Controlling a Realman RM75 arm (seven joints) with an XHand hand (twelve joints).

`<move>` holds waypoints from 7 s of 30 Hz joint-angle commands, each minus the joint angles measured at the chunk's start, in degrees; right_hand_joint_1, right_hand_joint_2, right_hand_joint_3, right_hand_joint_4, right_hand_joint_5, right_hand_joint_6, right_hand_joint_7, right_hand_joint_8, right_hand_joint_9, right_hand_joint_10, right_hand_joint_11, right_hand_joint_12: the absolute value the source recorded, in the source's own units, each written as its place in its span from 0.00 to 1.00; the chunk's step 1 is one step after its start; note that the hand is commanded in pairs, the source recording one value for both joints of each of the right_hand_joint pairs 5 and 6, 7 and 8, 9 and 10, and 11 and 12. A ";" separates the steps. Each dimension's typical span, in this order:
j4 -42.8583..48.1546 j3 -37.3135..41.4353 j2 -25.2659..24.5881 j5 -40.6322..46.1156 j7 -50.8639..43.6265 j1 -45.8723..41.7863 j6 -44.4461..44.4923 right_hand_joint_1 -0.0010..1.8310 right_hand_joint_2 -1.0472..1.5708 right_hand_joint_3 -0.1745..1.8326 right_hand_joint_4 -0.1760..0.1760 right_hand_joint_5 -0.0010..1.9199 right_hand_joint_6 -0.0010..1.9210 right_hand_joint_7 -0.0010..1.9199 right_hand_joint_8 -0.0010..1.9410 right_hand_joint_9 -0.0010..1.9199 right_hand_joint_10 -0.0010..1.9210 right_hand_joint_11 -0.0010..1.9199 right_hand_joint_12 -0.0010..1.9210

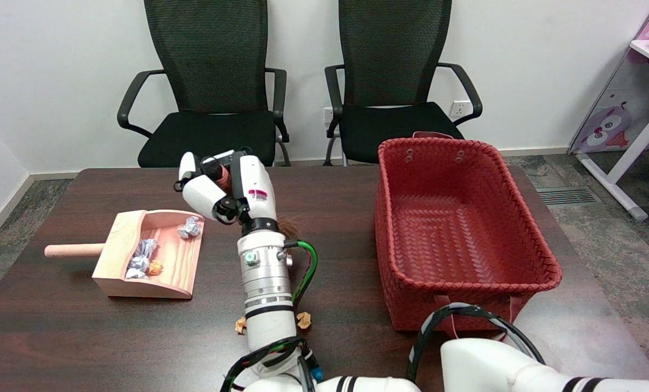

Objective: Sweep the paper ball into the dustpan.

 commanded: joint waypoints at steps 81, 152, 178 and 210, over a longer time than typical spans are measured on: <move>13.70 2.11 -1.08 2.00 30.44 8.32 -16.78 0.39 1.00 1.00 0.66 1.00 1.00 1.00 0.99 1.00 1.00 1.00 1.00; -8.17 -3.38 -8.76 -0.47 -17.38 -8.48 4.22 0.42 1.00 0.96 0.68 1.00 1.00 1.00 0.99 1.00 1.00 1.00 1.00; 5.07 -2.55 -11.01 -0.96 -10.01 -3.69 -3.70 0.41 1.00 1.00 0.66 1.00 1.00 1.00 0.99 1.00 1.00 1.00 1.00; 11.60 -0.71 -9.34 -0.29 16.13 -0.90 -7.75 0.39 1.00 1.00 0.68 1.00 1.00 1.00 0.99 1.00 1.00 1.00 1.00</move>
